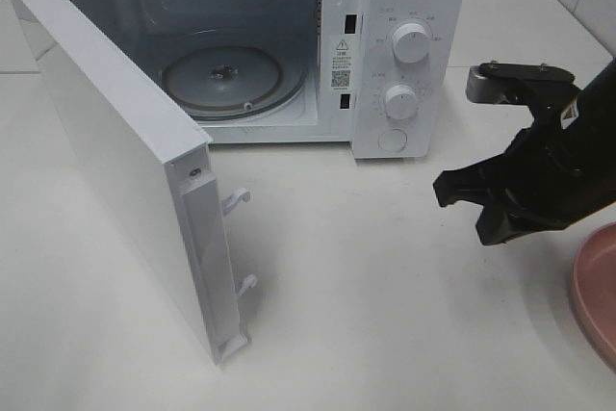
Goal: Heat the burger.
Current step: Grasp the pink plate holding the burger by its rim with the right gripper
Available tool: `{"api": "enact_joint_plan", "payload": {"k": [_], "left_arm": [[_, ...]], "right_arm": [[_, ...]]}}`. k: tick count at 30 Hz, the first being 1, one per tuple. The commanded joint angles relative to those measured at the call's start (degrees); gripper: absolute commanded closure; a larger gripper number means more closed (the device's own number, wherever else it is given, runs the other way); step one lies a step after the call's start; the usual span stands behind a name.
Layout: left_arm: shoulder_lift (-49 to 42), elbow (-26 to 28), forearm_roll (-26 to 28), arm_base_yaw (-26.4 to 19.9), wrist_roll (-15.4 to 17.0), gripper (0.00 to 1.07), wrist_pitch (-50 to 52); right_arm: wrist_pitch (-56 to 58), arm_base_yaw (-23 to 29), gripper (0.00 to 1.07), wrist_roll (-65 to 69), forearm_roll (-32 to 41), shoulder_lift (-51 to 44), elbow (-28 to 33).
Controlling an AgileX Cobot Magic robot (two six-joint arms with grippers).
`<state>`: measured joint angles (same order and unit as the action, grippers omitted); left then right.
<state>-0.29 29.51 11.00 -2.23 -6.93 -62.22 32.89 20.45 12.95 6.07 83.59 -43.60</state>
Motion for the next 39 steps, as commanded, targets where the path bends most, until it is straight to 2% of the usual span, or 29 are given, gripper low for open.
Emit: {"api": "enact_joint_plan", "payload": {"k": [1,6,19,20,21,22,23,24,26,27,28,29,31,39], "left_arm": [[-0.86,0.06,0.11,0.23,0.46,0.09,0.74],[-0.86,0.06,0.11,0.23,0.46,0.09,0.74],[-0.86,0.06,0.11,0.23,0.46,0.09,0.74],[-0.86,0.06,0.11,0.23,0.46,0.09,0.74],[-0.86,0.06,0.11,0.23,0.46,0.09,0.74],[-0.86,0.06,0.11,0.23,0.46,0.09,0.74],[-0.86,0.06,0.11,0.23,0.46,0.09,0.74],[-0.86,0.06,0.11,0.23,0.46,0.09,0.74],[-0.86,0.06,0.11,0.23,0.46,0.09,0.74],[-0.86,0.06,0.11,0.23,0.46,0.09,0.74],[-0.86,0.06,0.11,0.23,0.46,0.09,0.74],[-0.86,0.06,0.11,0.23,0.46,0.09,0.74],[-0.86,0.06,0.11,0.23,0.46,0.09,0.74],[-0.86,0.06,0.11,0.23,0.46,0.09,0.74]], "right_arm": [[5.33,-0.17,1.03,-0.52,-3.04,-2.23,0.00],[10.03,-0.17,1.02,-0.52,-6.07,-4.30,0.00],[15.01,-8.82,0.98,-0.40,-10.71,-4.98,0.00],[15.01,-9.28,0.93,-0.40,-10.94,-4.98,0.00],[14.95,-9.74,0.84,-0.46,-11.40,-4.98,0.00],[14.95,-9.74,0.84,-0.46,-11.40,-4.98,0.00],[14.95,-10.03,0.76,-0.46,-11.86,-4.98,0.00],[14.95,-10.03,0.76,-0.46,-11.86,-4.98,0.00],[14.21,-10.14,0.35,-0.46,-12.55,-4.98,0.11],[14.21,-10.14,0.35,-0.46,-12.55,-4.98,0.11],[13.41,-10.14,0.24,-0.46,-12.83,-4.98,0.23],[11.86,-10.14,0.07,-0.46,-13.06,-4.98,0.80],[11.00,-10.14,0.05,-0.46,-13.24,-4.98,1.32],[7.73,-10.14,0.07,-0.29,-13.29,-3.61,5.56]]}}
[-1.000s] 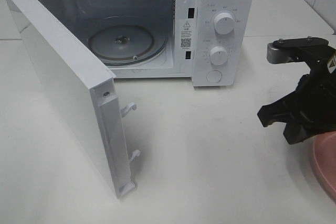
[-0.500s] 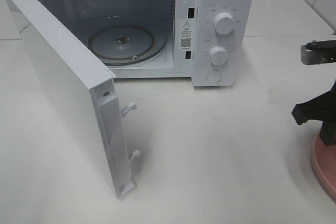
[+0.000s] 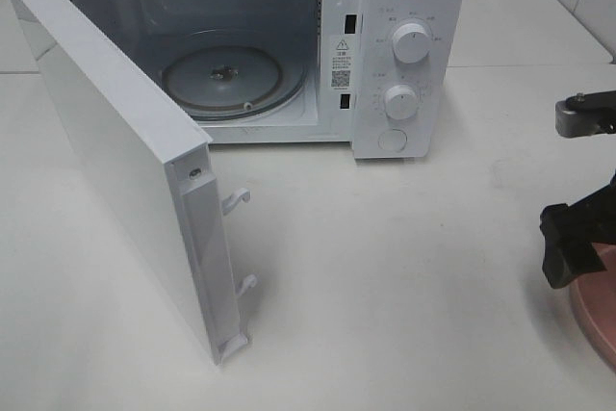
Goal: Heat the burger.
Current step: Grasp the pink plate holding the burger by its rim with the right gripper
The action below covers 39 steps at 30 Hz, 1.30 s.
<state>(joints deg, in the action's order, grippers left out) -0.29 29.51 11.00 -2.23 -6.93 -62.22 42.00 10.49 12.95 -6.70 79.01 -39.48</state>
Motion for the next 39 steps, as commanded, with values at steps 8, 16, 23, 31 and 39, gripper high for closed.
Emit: {"api": "enact_joint_plan", "payload": {"k": [8,16,23,31,39], "left_arm": [[-0.86,0.06,0.11,0.23,0.46,0.09,0.74],[-0.86,0.06,0.11,0.23,0.46,0.09,0.74],[-0.86,0.06,0.11,0.23,0.46,0.09,0.74],[-0.86,0.06,0.11,0.23,0.46,0.09,0.74],[-0.86,0.06,0.11,0.23,0.46,0.09,0.74]], "right_arm": [[-4.81,-2.86,0.09,-0.11,-0.69,6.07,3.32],[-9.28,-2.86,0.13,-0.06,-0.63,12.03,3.32],[-11.52,-2.86,0.15,-0.06,-0.63,15.30,3.32],[-13.92,-2.86,0.21,-0.06,-0.46,18.74,3.32],[-13.81,-2.86,0.49,0.17,-0.69,20.11,3.32]]}}
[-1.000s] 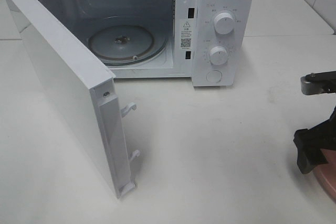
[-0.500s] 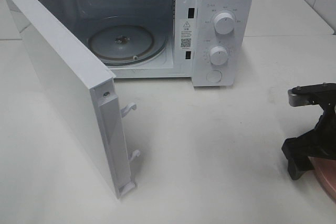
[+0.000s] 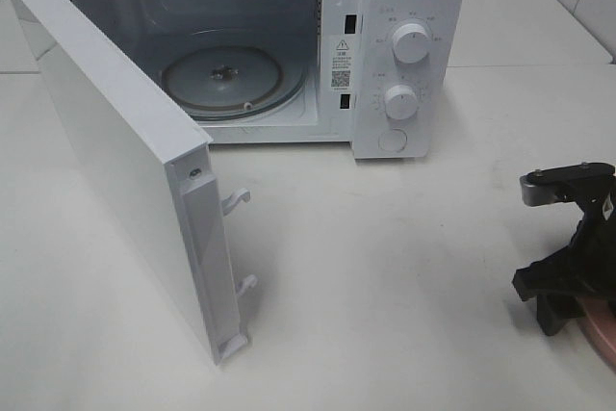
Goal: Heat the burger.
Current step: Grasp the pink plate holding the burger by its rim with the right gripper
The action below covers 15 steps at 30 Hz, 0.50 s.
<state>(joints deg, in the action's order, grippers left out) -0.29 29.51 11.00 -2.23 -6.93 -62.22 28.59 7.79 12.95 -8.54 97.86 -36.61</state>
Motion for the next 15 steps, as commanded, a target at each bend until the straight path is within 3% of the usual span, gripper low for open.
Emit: {"api": "enact_joint_plan", "payload": {"k": [1,3,4,5,6,8,15], "left_arm": [[-0.86,0.06,0.11,0.23,0.46,0.09,0.74],[-0.86,0.06,0.11,0.23,0.46,0.09,0.74],[-0.86,0.06,0.11,0.23,0.46,0.09,0.74],[-0.86,0.06,0.11,0.23,0.46,0.09,0.74],[-0.86,0.06,0.11,0.23,0.46,0.09,0.74],[-0.86,0.06,0.11,0.23,0.46,0.09,0.74],[-0.86,0.06,0.11,0.23,0.46,0.09,0.74]], "right_arm": [[-0.40,-0.17,0.49,0.17,1.15,1.26,0.46],[-0.40,-0.17,0.70,0.23,1.15,1.26,0.46],[-0.40,-0.17,0.70,0.23,1.15,1.26,0.46],[-0.34,-0.17,0.84,0.23,1.15,1.26,0.46],[-0.34,-0.17,0.84,0.23,1.15,1.26,0.46],[0.11,-0.17,1.07,0.23,1.15,1.26,0.46],[0.97,0.06,1.07,0.34,0.92,1.15,0.40]]}}
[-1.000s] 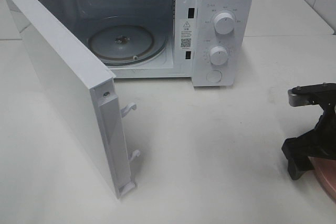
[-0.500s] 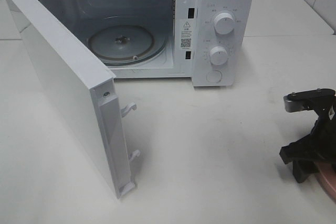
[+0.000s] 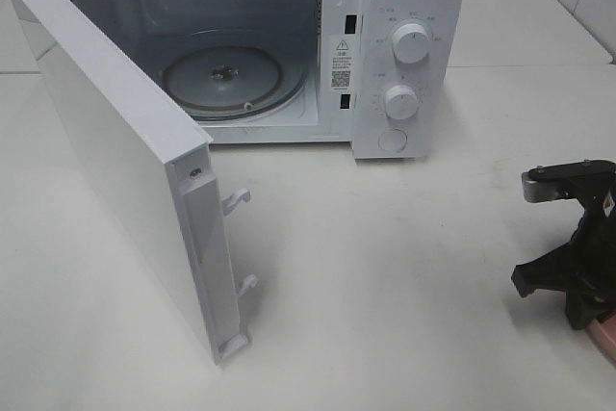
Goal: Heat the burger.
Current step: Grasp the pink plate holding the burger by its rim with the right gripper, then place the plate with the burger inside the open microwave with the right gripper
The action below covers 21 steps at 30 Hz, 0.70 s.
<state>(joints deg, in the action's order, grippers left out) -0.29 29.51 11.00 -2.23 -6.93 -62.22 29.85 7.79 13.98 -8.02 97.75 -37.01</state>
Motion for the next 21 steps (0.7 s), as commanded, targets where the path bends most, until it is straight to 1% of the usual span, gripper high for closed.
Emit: {"api": "enact_joint_plan", "payload": {"k": [1,6,8,9,10,12,13,16,18,21], "left_arm": [[-0.86,0.06,0.11,0.23,0.46,0.09,0.74],[-0.86,0.06,0.11,0.23,0.46,0.09,0.74],[-0.86,0.06,0.11,0.23,0.46,0.09,0.74],[-0.86,0.06,0.11,0.23,0.46,0.09,0.74],[-0.86,0.06,0.11,0.23,0.46,0.09,0.74],[-0.86,0.06,0.11,0.23,0.46,0.09,0.74],[-0.86,0.06,0.11,0.23,0.46,0.09,0.74],[-0.86,0.06,0.11,0.23,0.46,0.09,0.74],[-0.86,0.06,0.11,0.23,0.46,0.09,0.74],[-0.86,0.06,0.11,0.23,0.46,0.09,0.74]], "right_arm": [[-0.29,0.06,1.07,-0.69,0.40,1.26,0.80],[1.20,0.57,1.07,1.83,-1.83,0.69,0.74],[2.12,2.64,1.07,5.44,-5.33,-0.40,0.74],[2.12,2.64,1.07,5.44,-5.33,-0.40,0.74],[2.86,3.95,1.07,7.68,-7.73,-0.74,0.74],[3.32,4.53,1.07,8.88,-8.94,-0.97,0.74],[4.47,6.07,1.07,12.15,-12.49,-1.26,0.74],[4.87,6.70,1.07,13.81,-13.75,-1.32,0.74],[7.39,9.97,1.07,18.85,-19.02,-1.83,0.74],[8.42,11.52,1.07,20.51,-20.86,-2.18,0.74]]}}
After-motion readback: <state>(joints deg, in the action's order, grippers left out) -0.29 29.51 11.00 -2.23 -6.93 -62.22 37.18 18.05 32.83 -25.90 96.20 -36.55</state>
